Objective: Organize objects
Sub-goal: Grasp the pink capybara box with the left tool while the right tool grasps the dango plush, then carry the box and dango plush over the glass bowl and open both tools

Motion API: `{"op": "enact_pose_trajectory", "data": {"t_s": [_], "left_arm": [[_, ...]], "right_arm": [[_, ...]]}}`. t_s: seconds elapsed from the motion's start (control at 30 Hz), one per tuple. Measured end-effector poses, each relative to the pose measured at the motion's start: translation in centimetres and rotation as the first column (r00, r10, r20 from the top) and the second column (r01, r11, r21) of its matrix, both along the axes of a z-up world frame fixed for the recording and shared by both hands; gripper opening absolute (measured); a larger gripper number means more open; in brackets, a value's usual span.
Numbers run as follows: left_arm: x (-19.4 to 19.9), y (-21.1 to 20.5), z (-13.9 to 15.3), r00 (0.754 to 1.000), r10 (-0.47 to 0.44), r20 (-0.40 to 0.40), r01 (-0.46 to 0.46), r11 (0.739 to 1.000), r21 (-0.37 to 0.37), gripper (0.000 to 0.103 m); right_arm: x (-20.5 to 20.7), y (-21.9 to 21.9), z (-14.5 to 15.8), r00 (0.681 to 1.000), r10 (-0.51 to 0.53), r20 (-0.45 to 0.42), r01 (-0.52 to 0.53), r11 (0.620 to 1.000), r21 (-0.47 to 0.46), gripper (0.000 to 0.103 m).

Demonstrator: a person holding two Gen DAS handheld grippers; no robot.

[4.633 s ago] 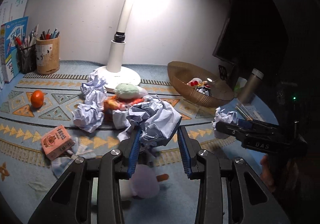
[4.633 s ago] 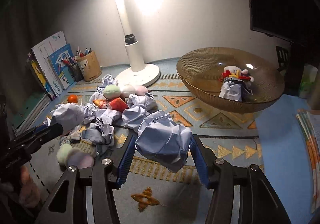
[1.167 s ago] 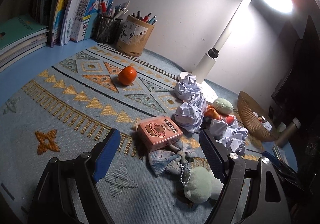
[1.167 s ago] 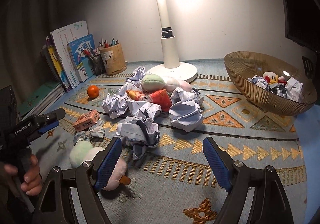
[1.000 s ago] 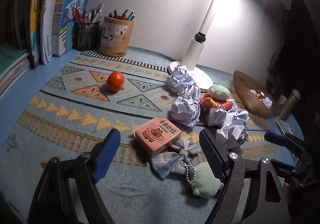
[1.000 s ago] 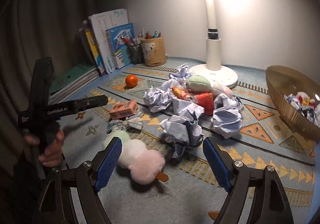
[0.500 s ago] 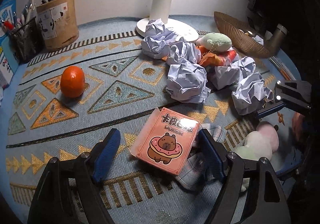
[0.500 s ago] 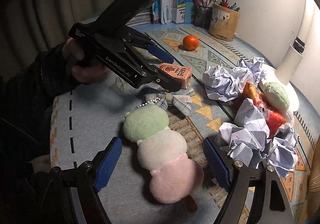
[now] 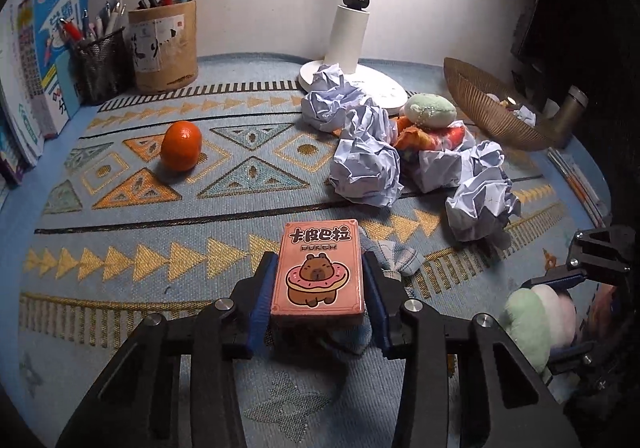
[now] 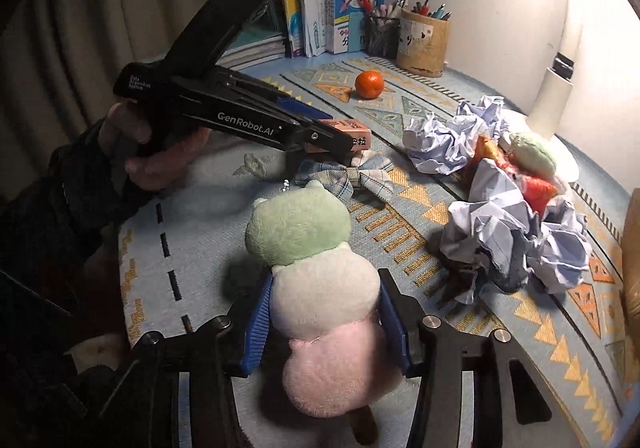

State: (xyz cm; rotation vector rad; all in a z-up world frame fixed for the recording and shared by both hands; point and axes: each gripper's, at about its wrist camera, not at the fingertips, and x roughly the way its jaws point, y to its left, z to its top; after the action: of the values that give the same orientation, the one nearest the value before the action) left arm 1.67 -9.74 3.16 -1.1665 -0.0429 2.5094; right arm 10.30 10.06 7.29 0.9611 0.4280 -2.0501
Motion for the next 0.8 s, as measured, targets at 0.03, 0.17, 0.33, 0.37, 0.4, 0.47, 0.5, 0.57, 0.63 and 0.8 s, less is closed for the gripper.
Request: {"op": "enact_pose_trajectory", "data": {"t_s": [0.03, 0.17, 0.33, 0.37, 0.4, 0.47, 0.5, 0.57, 0.63, 0.8], "left_arm": [[0.5, -0.2, 0.5, 1.000, 0.014, -0.012, -0.014, 1.000, 0.023, 0.038], [2.3, 0.6, 2.8, 0.997, 0.045, -0.070, -0.037, 0.994, 0.104, 0.038], [3.8, 4.2, 2.9, 0.987, 0.136, -0.087, -0.123, 0.982, 0.141, 0.038], [4.0, 5.1, 2.4, 0.985, 0.157, -0.073, -0.145, 0.979, 0.142, 0.038], [4.2, 6.1, 1.8, 0.983, 0.174, -0.061, -0.164, 0.977, 0.139, 0.038], [4.8, 7.8, 0.8, 0.982, 0.184, -0.046, -0.176, 0.975, 0.135, 0.038], [5.0, 8.6, 0.5, 0.981, 0.189, -0.041, -0.183, 0.975, 0.126, 0.038], [5.1, 9.6, 0.0, 0.980, 0.200, -0.025, -0.196, 0.974, 0.112, 0.038], [4.9, 9.9, -0.6, 0.980, 0.201, 0.003, -0.200, 0.973, 0.111, 0.038], [5.1, 10.0, -1.1, 0.977, 0.210, 0.023, -0.211, 0.972, 0.105, 0.038]], "right_arm": [[0.5, 0.8, 0.8, 0.999, -0.038, -0.007, 0.038, 0.999, -0.035, 0.048], [0.6, 6.1, 4.4, 0.968, -0.249, -0.003, 0.244, 0.950, -0.197, 0.048], [-1.8, 13.1, 3.7, 0.799, -0.597, 0.072, 0.599, 0.779, -0.186, 0.049], [-2.7, 14.0, 2.7, 0.761, -0.639, 0.115, 0.649, 0.742, -0.169, 0.049], [-3.1, 14.8, 1.7, 0.727, -0.671, 0.147, 0.687, 0.712, -0.145, 0.049], [-3.8, 15.7, 0.0, 0.684, -0.706, 0.182, 0.728, 0.678, -0.101, 0.049], [-4.2, 15.9, -0.6, 0.672, -0.712, 0.204, 0.737, 0.671, -0.086, 0.049], [-4.4, 16.5, -1.2, 0.672, -0.696, 0.253, 0.731, 0.677, -0.081, 0.049], [-4.7, 16.2, -1.6, 0.676, -0.688, 0.263, 0.724, 0.688, -0.060, 0.050], [-3.8, 16.2, -2.2, 0.704, -0.668, 0.242, 0.693, 0.720, -0.033, 0.068]]}}
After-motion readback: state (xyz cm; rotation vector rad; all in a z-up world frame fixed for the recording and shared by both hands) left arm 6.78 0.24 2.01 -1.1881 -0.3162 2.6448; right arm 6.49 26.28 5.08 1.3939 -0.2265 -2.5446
